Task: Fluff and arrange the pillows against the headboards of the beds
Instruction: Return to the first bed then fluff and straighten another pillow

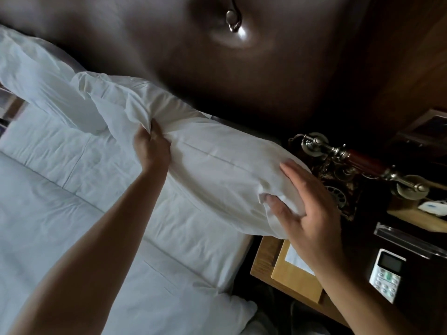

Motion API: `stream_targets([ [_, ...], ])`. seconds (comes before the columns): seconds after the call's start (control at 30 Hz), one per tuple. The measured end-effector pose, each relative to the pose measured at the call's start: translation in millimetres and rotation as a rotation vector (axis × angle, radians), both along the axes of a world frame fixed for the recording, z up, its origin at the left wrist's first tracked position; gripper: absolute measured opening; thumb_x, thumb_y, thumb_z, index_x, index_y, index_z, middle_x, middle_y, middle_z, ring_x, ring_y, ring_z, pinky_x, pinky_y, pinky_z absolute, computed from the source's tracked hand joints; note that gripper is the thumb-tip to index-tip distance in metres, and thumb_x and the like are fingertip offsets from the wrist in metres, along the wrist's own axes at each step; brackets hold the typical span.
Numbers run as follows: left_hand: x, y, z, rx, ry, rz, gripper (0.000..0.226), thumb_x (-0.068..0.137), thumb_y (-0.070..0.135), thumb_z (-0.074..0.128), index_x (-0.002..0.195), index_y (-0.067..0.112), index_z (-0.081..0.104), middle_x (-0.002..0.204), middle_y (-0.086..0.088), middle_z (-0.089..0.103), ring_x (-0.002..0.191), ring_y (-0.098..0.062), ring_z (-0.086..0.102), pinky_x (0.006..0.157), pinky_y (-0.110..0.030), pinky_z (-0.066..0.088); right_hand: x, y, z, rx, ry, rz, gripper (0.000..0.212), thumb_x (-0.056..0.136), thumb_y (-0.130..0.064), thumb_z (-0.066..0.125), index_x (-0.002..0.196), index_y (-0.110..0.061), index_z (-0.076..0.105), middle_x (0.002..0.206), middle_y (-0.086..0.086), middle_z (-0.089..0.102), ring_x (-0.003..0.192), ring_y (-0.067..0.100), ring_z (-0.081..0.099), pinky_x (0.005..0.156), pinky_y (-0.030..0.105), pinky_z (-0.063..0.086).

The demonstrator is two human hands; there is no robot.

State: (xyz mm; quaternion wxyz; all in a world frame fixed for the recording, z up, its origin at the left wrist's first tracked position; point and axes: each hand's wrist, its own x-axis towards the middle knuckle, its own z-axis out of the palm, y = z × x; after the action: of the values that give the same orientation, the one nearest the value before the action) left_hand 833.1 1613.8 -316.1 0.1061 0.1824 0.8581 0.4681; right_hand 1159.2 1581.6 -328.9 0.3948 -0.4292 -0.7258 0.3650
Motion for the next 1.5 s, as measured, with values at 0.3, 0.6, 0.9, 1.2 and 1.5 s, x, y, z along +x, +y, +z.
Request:
stream_targets([
  [0.3, -10, 14, 1, 0.159, 0.057, 0.026, 0.015, 0.106, 0.024, 0.048, 0.097, 0.031, 0.057, 0.091, 0.022, 0.06, 0.083, 0.015, 0.056, 0.083, -0.003, 0.042, -15, 8, 8, -0.26, -0.099, -0.056, 0.08, 0.089, -0.063, 0.065, 0.157, -0.036, 0.033, 0.166, -0.007, 0.028, 0.153, 0.009, 0.028, 0.118, 0.046, 0.041],
  [0.6, -65, 41, 8, 0.185, 0.1, 0.049, 0.031, 0.103, 0.017, 0.046, 0.078, 0.036, 0.051, 0.083, 0.018, 0.059, 0.073, 0.018, 0.055, 0.077, -0.004, 0.042, -88, 12, -9, -0.204, 0.231, -0.148, 0.055, 0.099, -0.027, 0.065, 0.148, -0.008, 0.05, 0.149, 0.003, 0.055, 0.141, 0.014, 0.05, 0.111, 0.041, 0.048],
  [0.9, -157, 59, 1, 0.075, 0.184, 0.096, 0.01, 0.091, 0.02, 0.044, 0.085, 0.015, 0.05, 0.073, 0.012, 0.052, 0.08, -0.014, 0.052, 0.076, -0.024, 0.043, -183, 64, -27, -0.238, 0.286, -0.115, 0.05, 0.102, -0.029, 0.061, 0.147, -0.009, 0.052, 0.146, -0.002, 0.057, 0.136, 0.005, 0.053, 0.111, 0.03, 0.046],
  [1.2, -187, 88, 10, 0.001, 0.101, 0.095, 0.037, 0.098, 0.013, 0.042, 0.125, 0.006, 0.067, 0.122, -0.005, 0.072, 0.118, -0.023, 0.064, 0.097, -0.02, 0.043, -204, 127, -32, -0.314, 0.249, -0.135, 0.042, 0.1, -0.028, 0.063, 0.14, -0.015, 0.059, 0.137, -0.002, 0.065, 0.129, 0.007, 0.059, 0.111, 0.032, 0.046],
  [1.5, -167, 114, -3, -0.119, 0.011, -0.054, 0.053, 0.103, 0.04, 0.043, 0.143, 0.006, 0.049, 0.144, -0.013, 0.058, 0.136, -0.029, 0.052, 0.111, -0.029, 0.036, -162, 172, 2, -0.119, 0.024, -0.203, 0.031, 0.099, -0.04, 0.062, 0.117, -0.016, 0.072, 0.102, -0.01, 0.072, 0.093, -0.005, 0.066, 0.083, 0.015, 0.049],
])
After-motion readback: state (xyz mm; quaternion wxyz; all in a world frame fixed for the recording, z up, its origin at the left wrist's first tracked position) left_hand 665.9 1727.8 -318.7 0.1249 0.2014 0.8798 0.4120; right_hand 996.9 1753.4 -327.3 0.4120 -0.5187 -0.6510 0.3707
